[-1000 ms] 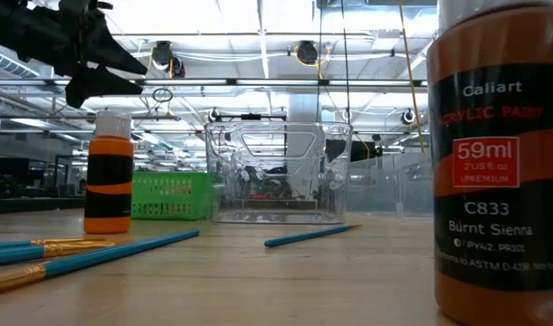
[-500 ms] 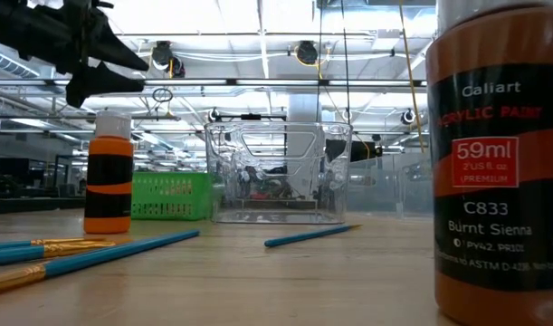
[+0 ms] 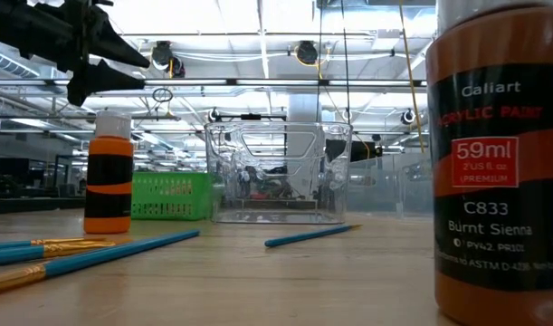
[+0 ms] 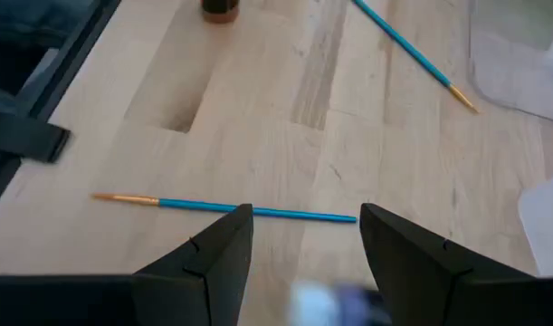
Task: Pick & Place Paint Supplies
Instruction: Put the violet paint bottle into the transparent bin
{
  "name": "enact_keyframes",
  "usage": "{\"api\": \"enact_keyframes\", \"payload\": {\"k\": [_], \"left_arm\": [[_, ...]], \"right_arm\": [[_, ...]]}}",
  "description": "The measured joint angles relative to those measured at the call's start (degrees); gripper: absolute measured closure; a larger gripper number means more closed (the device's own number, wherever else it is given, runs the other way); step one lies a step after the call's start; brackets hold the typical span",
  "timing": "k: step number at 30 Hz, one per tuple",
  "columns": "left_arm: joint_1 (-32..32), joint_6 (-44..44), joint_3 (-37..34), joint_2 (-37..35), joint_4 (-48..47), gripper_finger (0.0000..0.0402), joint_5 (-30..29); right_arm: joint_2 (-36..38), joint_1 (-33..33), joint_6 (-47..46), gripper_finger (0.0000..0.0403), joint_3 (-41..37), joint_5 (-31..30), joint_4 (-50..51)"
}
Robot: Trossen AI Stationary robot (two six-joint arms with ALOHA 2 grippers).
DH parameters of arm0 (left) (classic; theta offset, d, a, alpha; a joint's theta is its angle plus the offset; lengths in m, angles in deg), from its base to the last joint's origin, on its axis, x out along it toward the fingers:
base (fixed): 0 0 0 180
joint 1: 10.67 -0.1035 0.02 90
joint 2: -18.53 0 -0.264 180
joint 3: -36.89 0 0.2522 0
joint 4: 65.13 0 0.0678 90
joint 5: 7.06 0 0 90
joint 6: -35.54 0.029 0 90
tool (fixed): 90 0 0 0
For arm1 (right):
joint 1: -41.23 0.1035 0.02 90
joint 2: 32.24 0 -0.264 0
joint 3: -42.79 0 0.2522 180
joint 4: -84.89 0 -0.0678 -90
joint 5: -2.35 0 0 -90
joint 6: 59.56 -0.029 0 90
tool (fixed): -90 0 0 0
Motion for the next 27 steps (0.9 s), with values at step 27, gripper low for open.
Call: {"api": "enact_keyframes", "payload": {"k": [27], "left_arm": [[0.0, 0.7, 0.0, 0.0, -0.4, 0.019, 0.0]], "right_arm": [[1.4, -19.0, -52.8, 0.0206, -6.1, 22.5, 34.5]]}}
